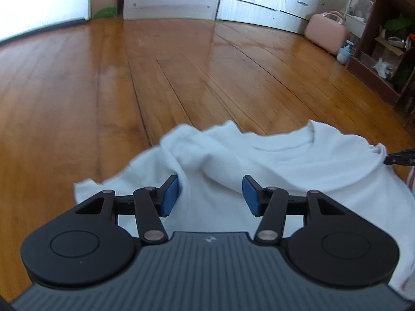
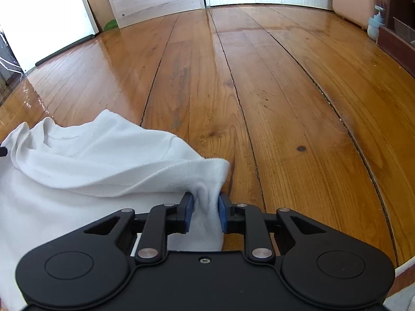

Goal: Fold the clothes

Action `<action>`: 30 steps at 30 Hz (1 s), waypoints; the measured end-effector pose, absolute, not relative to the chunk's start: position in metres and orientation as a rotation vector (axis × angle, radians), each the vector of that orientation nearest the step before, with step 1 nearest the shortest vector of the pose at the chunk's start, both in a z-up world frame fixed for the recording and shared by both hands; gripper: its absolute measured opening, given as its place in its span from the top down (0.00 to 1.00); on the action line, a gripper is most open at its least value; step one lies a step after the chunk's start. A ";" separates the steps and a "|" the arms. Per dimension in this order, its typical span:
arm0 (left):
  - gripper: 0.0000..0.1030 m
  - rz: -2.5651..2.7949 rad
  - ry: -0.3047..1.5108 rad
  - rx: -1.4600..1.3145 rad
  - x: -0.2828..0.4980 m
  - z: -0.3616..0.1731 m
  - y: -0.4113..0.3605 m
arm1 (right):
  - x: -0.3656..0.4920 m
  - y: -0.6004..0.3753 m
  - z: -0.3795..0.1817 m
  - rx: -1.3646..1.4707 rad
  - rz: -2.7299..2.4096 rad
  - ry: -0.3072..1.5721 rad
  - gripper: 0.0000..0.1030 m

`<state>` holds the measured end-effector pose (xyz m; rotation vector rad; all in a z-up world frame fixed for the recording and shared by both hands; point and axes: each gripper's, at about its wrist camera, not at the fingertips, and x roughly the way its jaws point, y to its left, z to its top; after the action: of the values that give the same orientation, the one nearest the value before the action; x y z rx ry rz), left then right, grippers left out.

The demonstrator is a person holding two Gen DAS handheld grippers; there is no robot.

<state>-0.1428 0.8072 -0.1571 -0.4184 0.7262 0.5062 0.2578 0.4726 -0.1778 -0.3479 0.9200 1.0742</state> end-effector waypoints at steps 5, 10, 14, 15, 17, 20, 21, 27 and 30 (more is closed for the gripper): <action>0.50 0.570 0.760 -0.391 -0.127 -0.166 0.810 | 0.260 0.471 -0.182 -0.308 1.067 0.930 0.75; 0.97 0.563 0.684 -0.345 -0.123 -0.151 0.805 | 0.256 0.470 -0.177 -0.307 1.075 0.885 0.86; 0.97 0.674 0.563 -0.300 -0.148 -0.108 0.785 | 0.244 0.456 -0.153 -0.217 1.089 0.792 0.92; 0.97 0.696 0.533 -0.323 -0.157 -0.099 0.787 | 0.242 0.453 -0.145 -0.196 1.097 0.778 0.92; 0.97 0.740 0.487 -0.379 -0.175 -0.085 0.795 | 0.240 0.448 -0.131 -0.156 1.117 0.753 0.93; 0.97 0.823 0.486 -0.444 -0.188 -0.085 0.818 | 0.245 0.456 -0.117 -0.144 1.135 0.718 0.94; 0.97 0.845 0.501 -0.483 -0.190 -0.094 0.829 | 0.249 0.464 -0.118 -0.150 1.132 0.722 0.94; 0.89 0.932 0.707 -0.703 -0.187 -0.173 0.877 | 0.276 0.523 -0.161 -0.257 1.005 0.947 0.94; 0.80 0.938 0.696 -0.656 -0.188 -0.171 0.871 | 0.280 0.526 -0.172 -0.237 0.953 0.984 0.93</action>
<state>-0.1883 0.8707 -0.1706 -0.6561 0.6958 0.9376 0.2805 0.5259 -0.1722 -0.2371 0.9839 0.9528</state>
